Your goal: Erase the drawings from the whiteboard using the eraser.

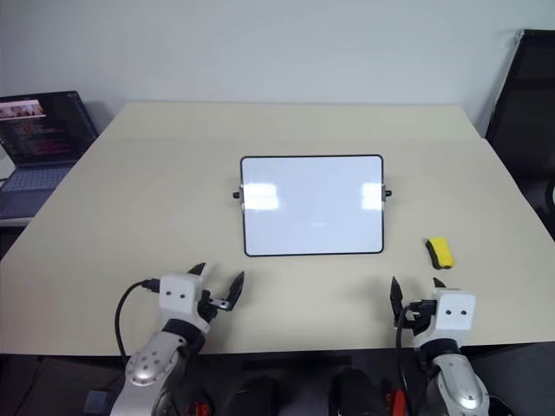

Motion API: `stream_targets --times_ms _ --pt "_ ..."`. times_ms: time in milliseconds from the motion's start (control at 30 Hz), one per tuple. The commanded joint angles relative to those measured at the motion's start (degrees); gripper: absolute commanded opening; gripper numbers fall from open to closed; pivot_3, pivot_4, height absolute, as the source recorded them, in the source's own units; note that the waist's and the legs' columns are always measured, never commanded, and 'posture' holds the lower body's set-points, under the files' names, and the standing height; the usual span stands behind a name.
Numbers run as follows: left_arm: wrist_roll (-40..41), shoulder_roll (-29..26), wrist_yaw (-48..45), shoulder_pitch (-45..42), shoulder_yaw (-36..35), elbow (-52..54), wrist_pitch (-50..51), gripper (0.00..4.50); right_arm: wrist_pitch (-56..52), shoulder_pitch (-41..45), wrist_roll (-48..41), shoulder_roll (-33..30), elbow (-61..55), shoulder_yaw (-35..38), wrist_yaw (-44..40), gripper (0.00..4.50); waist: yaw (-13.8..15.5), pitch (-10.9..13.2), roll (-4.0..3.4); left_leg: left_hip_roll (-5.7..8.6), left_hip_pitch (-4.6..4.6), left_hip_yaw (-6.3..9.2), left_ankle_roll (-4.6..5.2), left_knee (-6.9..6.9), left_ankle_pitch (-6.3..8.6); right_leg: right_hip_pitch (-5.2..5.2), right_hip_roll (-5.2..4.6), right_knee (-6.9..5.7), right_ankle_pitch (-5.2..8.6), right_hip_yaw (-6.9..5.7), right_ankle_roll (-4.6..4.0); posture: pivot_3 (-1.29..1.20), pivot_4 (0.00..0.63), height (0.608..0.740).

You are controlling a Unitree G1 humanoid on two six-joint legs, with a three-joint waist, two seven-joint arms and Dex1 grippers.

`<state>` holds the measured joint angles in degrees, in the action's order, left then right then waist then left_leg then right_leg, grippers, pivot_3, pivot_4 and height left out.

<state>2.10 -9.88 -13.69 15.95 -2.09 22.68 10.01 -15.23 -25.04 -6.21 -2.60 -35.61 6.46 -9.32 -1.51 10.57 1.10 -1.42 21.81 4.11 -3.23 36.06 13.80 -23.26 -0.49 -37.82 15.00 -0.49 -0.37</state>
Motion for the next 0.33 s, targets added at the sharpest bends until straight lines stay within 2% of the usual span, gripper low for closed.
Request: stream_targets --times_ms 33,200,333 --pt "2.2 0.0 -0.6 1.2 -0.6 3.5 -0.1 4.50 2.6 0.3 2.4 -1.1 -0.6 0.0 1.5 4.46 0.0 0.0 0.00 0.01 0.01 -0.01 -0.02 -0.03 0.01 -0.01 0.01 0.00 -0.01 0.00 0.01 0.00 0.150 0.740" --pt "4.8 -1.6 -3.3 3.9 -0.3 7.2 0.3 4.50 3.1 -0.3 2.2 -2.6 1.1 2.2 1.6 4.46 0.0 0.0 0.00 -0.01 0.06 0.01 -0.25 -0.09 0.18 -0.07 0.23 -0.01 -0.12 -0.05 0.21 0.00 0.150 0.740" --pt "5.4 -2.2 -3.2 6.1 0.0 11.2 2.4 4.50 3.1 -0.8 1.4 -2.6 1.2 3.7 2.0 4.46 0.0 0.0 0.00 -0.06 0.02 0.02 -0.28 -0.08 0.21 -0.07 0.31 -0.02 0.12 -0.06 -0.20 0.00 0.150 0.740"
